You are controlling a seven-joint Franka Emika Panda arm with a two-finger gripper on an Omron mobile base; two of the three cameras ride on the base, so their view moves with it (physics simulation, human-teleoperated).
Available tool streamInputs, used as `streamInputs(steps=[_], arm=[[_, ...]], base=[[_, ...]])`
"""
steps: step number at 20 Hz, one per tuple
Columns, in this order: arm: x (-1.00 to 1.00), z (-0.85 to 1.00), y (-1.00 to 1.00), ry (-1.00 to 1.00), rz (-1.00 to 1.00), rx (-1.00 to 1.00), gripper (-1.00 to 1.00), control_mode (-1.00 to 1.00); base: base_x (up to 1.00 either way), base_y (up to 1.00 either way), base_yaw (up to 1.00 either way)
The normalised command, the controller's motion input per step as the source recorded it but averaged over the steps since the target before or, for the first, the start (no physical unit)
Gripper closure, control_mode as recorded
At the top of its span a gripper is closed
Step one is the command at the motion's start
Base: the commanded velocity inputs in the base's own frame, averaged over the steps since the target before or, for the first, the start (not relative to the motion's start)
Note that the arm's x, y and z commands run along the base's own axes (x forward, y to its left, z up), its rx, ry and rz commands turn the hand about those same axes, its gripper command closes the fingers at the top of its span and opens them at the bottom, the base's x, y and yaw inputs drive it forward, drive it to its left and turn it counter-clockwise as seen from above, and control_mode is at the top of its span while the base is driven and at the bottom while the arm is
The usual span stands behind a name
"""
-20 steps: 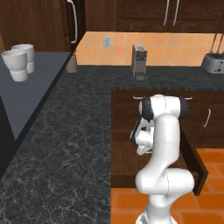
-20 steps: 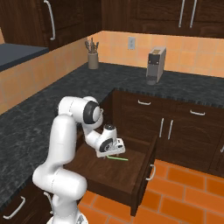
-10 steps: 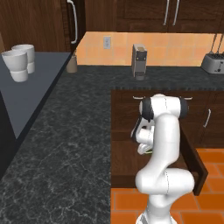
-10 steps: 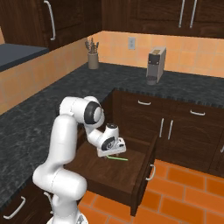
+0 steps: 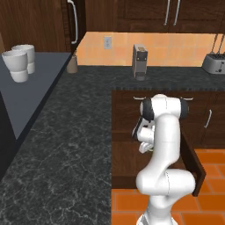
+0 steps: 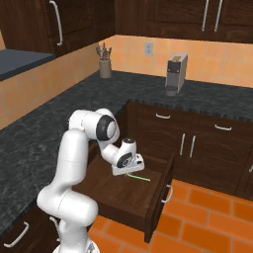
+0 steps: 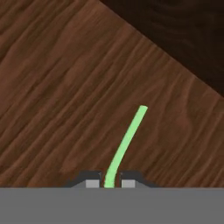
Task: Take a straw from the drawer in front and place it inside the glass cup on the dining counter.
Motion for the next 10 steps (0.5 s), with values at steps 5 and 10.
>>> streamInputs(steps=[5, 10], arm=[[-0.58, 0.46, 0.0, -0.07, -0.01, 0.0, 1.0, -1.0], [-0.98, 1.0, 0.06, -0.12, -0.09, 0.0, 1.0, -1.0]], base=[[0.0, 0.0, 0.0], [0.0, 0.0, 0.0]])
